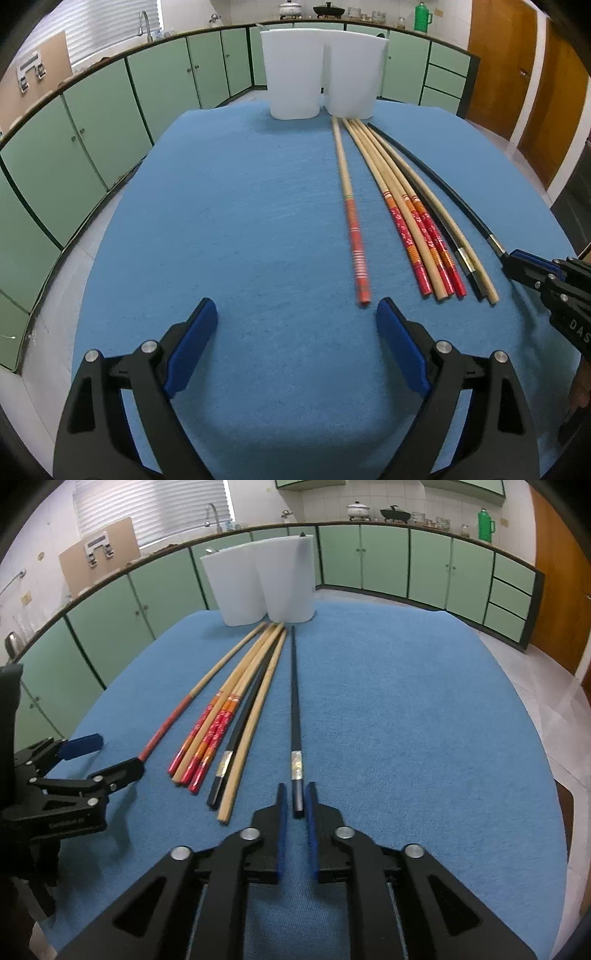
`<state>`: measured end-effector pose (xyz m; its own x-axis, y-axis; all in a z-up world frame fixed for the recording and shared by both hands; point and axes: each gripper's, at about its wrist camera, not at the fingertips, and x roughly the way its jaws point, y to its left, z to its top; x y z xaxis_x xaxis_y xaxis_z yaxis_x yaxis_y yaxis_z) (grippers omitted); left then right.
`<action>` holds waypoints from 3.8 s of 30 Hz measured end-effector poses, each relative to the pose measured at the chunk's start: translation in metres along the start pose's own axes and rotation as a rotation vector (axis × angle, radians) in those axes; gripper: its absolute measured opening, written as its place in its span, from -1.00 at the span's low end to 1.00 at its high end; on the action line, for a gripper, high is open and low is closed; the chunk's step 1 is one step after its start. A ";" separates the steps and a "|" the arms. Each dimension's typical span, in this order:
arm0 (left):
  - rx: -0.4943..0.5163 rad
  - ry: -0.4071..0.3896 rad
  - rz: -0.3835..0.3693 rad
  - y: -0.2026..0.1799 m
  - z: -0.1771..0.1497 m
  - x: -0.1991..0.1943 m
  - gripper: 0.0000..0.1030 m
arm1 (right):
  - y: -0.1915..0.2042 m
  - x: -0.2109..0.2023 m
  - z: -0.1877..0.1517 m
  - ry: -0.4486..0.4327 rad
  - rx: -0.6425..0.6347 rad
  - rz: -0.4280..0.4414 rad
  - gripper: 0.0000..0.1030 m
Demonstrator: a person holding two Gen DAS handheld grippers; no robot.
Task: Organize utensils
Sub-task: 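Grasp a black chopstick with the right gripper while the left grasps a red chopstick, then lift both chopsticks over the white caddy and drop them in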
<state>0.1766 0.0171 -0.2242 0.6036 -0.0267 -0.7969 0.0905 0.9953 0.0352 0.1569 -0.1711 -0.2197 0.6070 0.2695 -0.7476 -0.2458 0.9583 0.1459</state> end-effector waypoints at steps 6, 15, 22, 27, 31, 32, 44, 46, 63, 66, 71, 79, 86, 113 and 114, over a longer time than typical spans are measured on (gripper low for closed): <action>0.007 -0.008 -0.032 -0.008 -0.005 -0.002 0.50 | -0.003 -0.007 -0.008 0.001 -0.007 0.011 -0.54; 0.003 -0.022 -0.063 -0.011 0.004 0.005 0.10 | -0.002 0.001 -0.001 0.002 -0.004 0.007 -0.55; 0.026 -0.031 -0.081 -0.025 0.004 0.005 -0.60 | 0.001 0.004 0.001 0.003 -0.021 -0.025 -0.87; 0.053 -0.037 -0.060 -0.037 0.003 0.004 -0.89 | 0.002 0.004 0.001 0.000 -0.024 -0.032 -0.87; 0.030 -0.044 -0.070 -0.032 0.004 -0.004 -0.90 | 0.002 -0.004 0.003 -0.019 -0.025 -0.035 -0.87; 0.031 -0.052 -0.068 -0.031 0.004 -0.008 -0.90 | 0.002 -0.008 0.003 -0.026 -0.025 -0.034 -0.87; 0.050 -0.249 -0.066 -0.020 0.032 -0.102 -0.90 | 0.003 -0.064 0.039 -0.143 -0.053 -0.043 -0.87; 0.048 -0.273 -0.072 -0.021 0.039 -0.111 -0.90 | 0.003 -0.072 0.046 -0.164 -0.058 -0.042 -0.88; 0.049 -0.412 -0.172 -0.013 0.107 -0.151 -0.90 | 0.000 -0.122 0.155 -0.231 -0.115 0.074 -0.88; 0.053 -0.429 -0.179 -0.014 0.114 -0.155 -0.90 | 0.002 -0.121 0.168 -0.222 -0.140 0.076 -0.88; 0.057 -0.464 -0.173 -0.012 0.125 -0.164 -0.90 | 0.003 -0.129 0.186 -0.249 -0.164 0.084 -0.88; 0.069 -0.562 -0.141 -0.008 0.158 -0.190 -0.90 | 0.010 -0.145 0.235 -0.346 -0.184 0.085 -0.88; 0.049 -0.664 -0.117 -0.001 0.204 -0.205 -0.90 | 0.017 -0.151 0.288 -0.429 -0.172 0.085 -0.88; 0.027 -0.501 -0.110 0.007 0.268 -0.060 -0.73 | -0.018 -0.030 0.309 -0.295 -0.056 0.048 -0.84; 0.029 -0.503 -0.111 0.009 0.267 -0.061 -0.69 | -0.021 -0.032 0.308 -0.299 -0.050 0.046 -0.80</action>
<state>0.3524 0.0028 -0.0146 0.8948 -0.1810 -0.4082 0.1934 0.9811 -0.0111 0.3750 -0.1703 0.0009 0.7881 0.3353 -0.5163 -0.3105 0.9407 0.1371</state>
